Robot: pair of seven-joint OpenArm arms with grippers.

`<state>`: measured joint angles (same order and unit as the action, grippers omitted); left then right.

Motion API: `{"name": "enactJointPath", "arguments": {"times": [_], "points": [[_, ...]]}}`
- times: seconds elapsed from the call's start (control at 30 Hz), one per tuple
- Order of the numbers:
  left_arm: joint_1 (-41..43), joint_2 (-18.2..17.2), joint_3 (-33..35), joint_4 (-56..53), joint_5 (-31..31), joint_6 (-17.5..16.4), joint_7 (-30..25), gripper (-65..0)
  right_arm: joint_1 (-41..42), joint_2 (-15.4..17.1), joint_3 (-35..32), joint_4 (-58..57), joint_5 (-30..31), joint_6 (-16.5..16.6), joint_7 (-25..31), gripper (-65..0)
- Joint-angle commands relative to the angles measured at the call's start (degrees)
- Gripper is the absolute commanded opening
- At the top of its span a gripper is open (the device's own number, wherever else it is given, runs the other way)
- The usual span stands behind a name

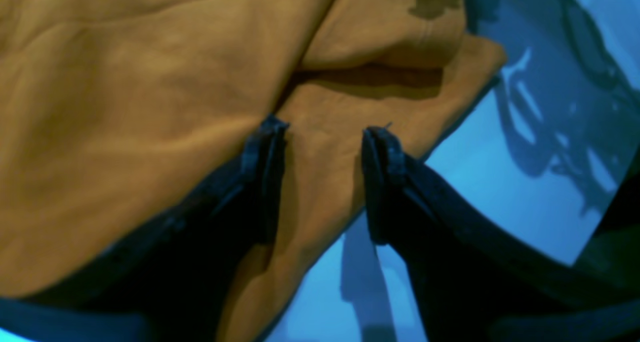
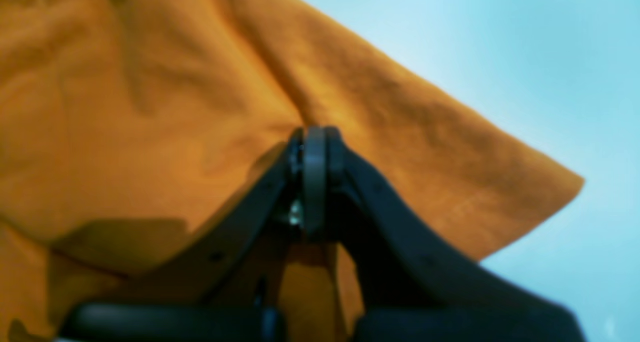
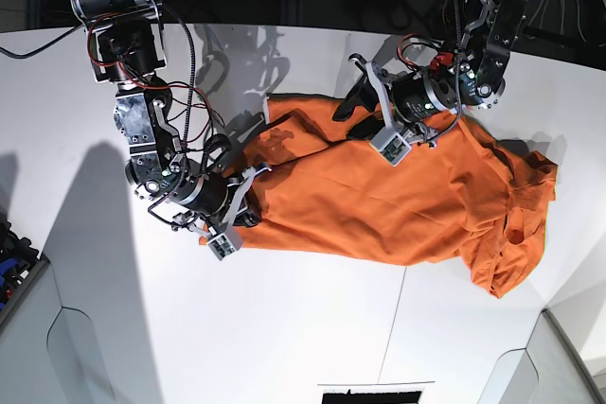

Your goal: Layout the t-shirt on the table in an organized manner, then fold the t-shirt properly

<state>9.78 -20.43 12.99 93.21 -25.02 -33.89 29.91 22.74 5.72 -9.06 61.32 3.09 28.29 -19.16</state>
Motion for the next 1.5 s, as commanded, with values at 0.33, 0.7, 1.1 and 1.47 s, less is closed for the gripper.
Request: {"name": "enactJointPath", "arguments": {"times": [0.33, 0.7, 1.1, 1.47], "points": [[5.2, -3.3, -0.15, 0.44, 1.27, -0.17, 3.78, -38.6, 1.66, 5.66, 0.11, 0.7, -1.62, -1.51, 1.38, -65.0], [6.64, -6.27, -0.15, 1.62, -8.35, -6.11, 8.85, -38.6, 1.68, 10.49, 1.38, 0.76, 0.0, -1.53, 1.84, -65.0], [6.56, -8.07, -2.14, 14.36, -15.93, -6.11, 12.98, -38.6, 1.84, 10.08, 9.68, 13.03, 20.17, 0.42, -5.75, -65.0], [-3.02, -9.77, -12.22, 6.88, -9.66, -5.27, 1.29, -38.6, 1.36, 6.45, 1.33, 4.94, 17.16, 2.19, -6.8, -65.0]]}}
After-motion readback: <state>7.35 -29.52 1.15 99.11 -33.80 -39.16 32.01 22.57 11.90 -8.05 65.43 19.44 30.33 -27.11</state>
